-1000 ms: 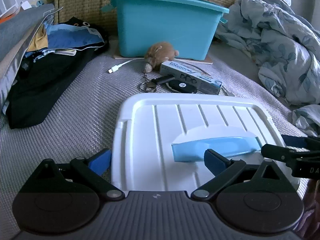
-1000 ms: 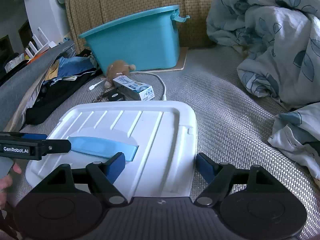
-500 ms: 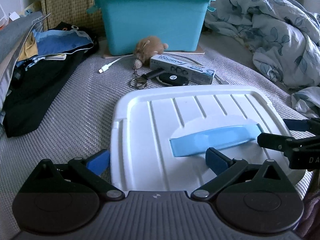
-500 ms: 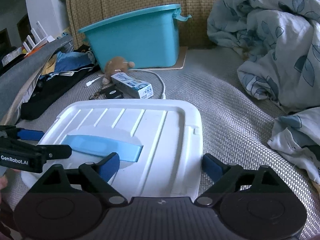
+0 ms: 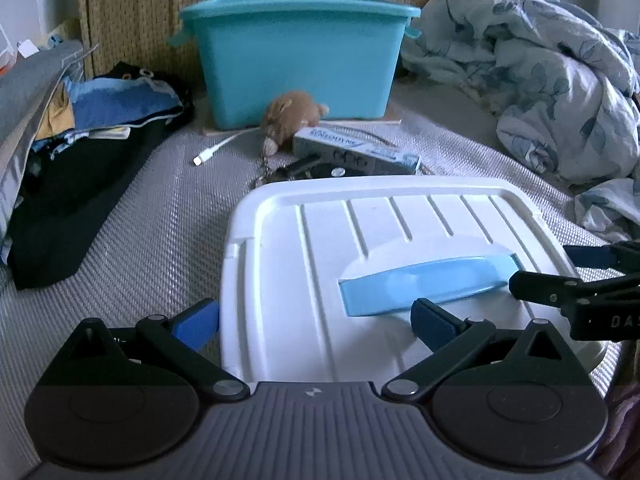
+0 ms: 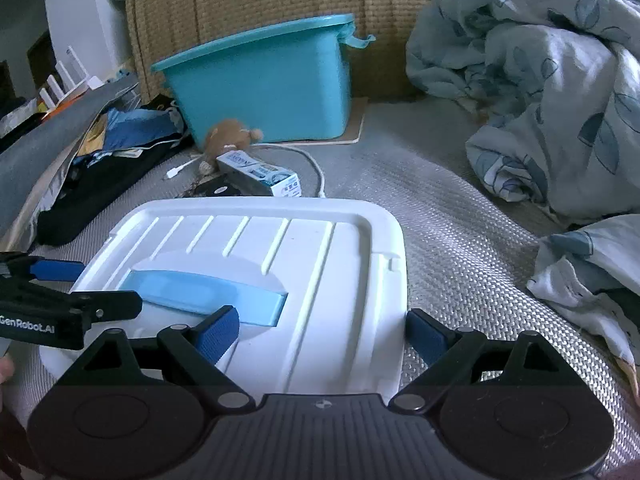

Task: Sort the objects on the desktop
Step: 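Lift the white lid by its handle with the left gripper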

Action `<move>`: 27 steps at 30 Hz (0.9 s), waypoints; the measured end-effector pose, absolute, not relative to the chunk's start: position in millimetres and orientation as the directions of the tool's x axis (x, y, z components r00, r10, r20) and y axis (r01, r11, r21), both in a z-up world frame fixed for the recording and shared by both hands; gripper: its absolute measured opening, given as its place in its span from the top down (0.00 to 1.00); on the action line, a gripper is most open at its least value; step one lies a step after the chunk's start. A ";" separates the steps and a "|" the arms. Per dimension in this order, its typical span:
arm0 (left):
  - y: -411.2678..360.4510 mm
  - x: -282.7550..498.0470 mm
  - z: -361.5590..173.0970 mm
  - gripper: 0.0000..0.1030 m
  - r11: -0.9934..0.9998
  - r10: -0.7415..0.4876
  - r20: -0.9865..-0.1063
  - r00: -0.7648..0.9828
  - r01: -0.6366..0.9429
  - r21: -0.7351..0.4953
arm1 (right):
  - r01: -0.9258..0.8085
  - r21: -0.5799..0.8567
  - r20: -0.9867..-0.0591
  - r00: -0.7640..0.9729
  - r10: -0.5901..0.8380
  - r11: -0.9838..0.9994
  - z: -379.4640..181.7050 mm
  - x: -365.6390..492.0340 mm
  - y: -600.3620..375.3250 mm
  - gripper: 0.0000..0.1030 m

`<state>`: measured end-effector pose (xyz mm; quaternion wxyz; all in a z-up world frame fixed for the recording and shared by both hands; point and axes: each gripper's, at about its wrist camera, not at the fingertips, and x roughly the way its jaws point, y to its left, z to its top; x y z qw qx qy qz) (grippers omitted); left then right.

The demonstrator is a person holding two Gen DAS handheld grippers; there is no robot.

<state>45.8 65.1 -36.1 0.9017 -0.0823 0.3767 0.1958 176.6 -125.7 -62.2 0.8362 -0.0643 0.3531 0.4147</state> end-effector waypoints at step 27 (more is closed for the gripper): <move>62.4 39.3 -18.9 0.00 0.901 0.335 -0.622 0.708 -0.433 -0.007 | -0.734 0.169 -0.590 0.460 0.664 0.658 -42.8 174.0 -124.9 0.10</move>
